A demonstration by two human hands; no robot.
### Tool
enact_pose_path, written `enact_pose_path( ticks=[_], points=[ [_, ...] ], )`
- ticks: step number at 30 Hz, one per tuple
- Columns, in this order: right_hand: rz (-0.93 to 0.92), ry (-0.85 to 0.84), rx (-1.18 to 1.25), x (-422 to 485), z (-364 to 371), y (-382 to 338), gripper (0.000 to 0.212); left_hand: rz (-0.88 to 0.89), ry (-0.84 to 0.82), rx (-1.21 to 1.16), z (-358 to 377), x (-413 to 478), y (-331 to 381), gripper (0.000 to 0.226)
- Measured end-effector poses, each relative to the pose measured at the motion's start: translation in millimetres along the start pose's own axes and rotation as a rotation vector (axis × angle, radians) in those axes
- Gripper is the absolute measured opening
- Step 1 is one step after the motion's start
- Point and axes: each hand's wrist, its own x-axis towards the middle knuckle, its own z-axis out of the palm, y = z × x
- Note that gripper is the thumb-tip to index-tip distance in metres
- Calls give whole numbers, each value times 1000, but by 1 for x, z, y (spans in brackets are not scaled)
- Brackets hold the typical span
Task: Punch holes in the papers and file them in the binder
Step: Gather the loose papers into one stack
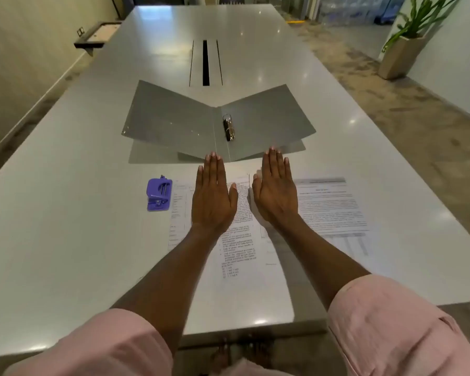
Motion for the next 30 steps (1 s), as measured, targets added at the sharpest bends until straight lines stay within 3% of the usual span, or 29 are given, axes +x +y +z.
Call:
enact_pose_path(
  ticks=[7, 14, 20, 25, 30],
  points=[
    [66, -52, 22, -19, 13, 2, 73, -47, -60, 22, 5, -3, 1, 75],
    [107, -56, 136, -25, -20, 5, 71, -86, -79, -35, 2, 3, 3, 73],
    [247, 24, 307, -47, -38, 32, 42, -138, -69, -223, -10, 10, 15, 54],
    [312, 34, 349, -77, -46, 57, 39, -254, -114, -533, -12, 20, 32, 44],
    [344, 12, 320, -98, -48, 72, 44, -335, -125, -408, -4, 35, 41, 20]
  ],
)
